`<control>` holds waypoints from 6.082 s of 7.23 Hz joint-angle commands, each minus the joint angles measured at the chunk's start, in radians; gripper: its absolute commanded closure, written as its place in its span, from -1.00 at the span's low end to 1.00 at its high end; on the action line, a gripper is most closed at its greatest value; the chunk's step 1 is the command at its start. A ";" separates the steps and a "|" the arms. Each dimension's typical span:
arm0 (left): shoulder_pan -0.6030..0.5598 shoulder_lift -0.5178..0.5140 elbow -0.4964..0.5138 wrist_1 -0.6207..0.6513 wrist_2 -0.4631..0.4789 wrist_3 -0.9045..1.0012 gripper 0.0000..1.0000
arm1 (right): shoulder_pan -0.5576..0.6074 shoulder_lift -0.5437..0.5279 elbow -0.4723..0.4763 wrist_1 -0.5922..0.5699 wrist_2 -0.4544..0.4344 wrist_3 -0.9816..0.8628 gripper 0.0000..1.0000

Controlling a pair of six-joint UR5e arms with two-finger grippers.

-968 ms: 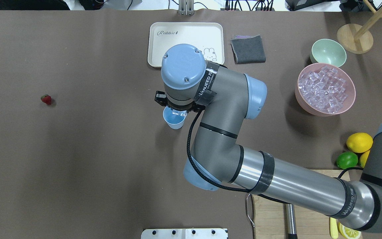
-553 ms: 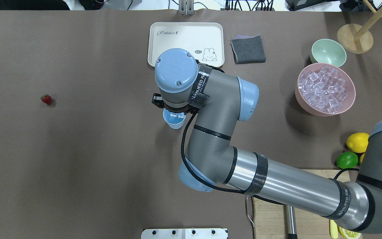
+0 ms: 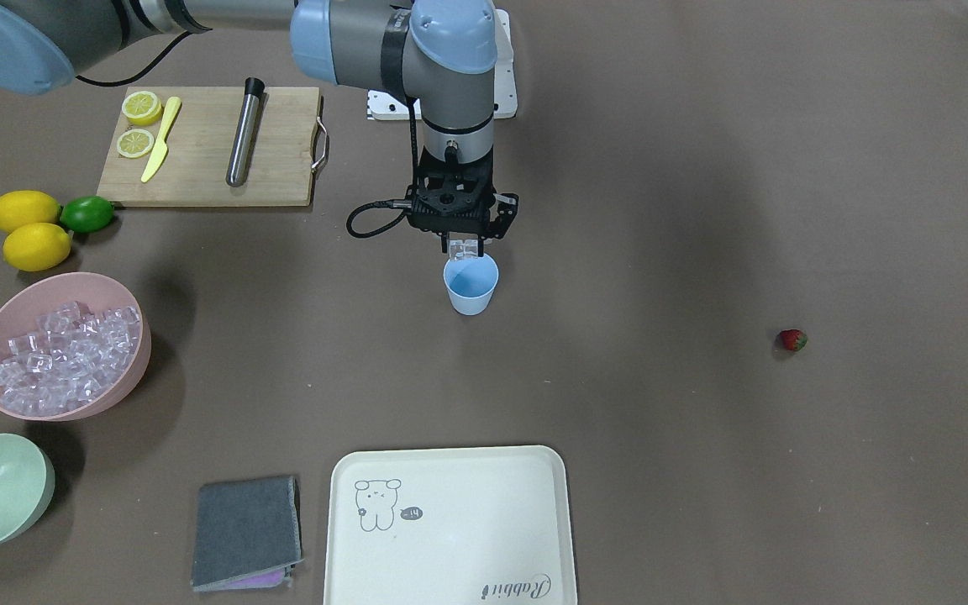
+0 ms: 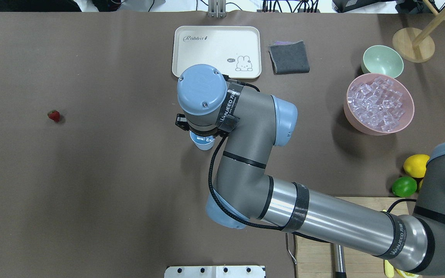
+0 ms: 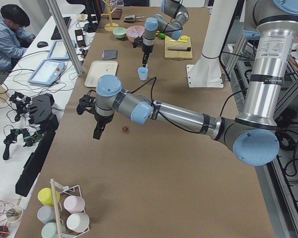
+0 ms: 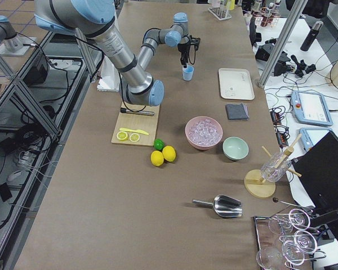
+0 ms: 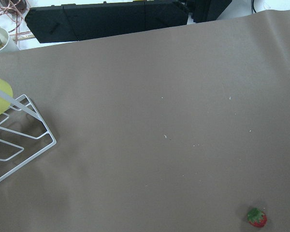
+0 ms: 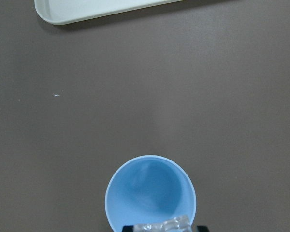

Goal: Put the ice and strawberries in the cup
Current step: 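Open the right gripper to drop the ice cube into the cup, then move the right gripper back over the pink ice bowl, then lower the right gripper into the ice and grasp another cube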

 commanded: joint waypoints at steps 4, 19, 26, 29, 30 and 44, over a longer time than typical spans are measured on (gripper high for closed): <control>0.000 0.009 0.000 -0.002 0.001 0.002 -0.95 | -0.005 -0.006 -0.039 0.063 -0.015 -0.005 0.60; 0.001 0.049 -0.009 -0.067 -0.005 -0.014 -0.95 | 0.478 -0.638 0.277 -0.016 0.298 -0.836 -0.92; 0.003 0.051 -0.009 -0.067 -0.002 -0.012 -0.95 | 0.483 -0.666 0.211 -0.015 0.272 -1.010 -0.82; 0.003 0.048 -0.006 -0.067 0.000 -0.011 -0.95 | 0.478 -0.659 0.154 0.014 0.269 -1.031 -0.81; 0.003 0.046 -0.008 -0.067 0.001 -0.011 -0.95 | 0.477 -0.662 0.130 0.048 0.269 -1.030 -0.82; 0.011 0.040 0.002 -0.067 0.001 -0.011 -0.95 | 0.452 -0.688 0.130 0.068 0.252 -1.030 -0.19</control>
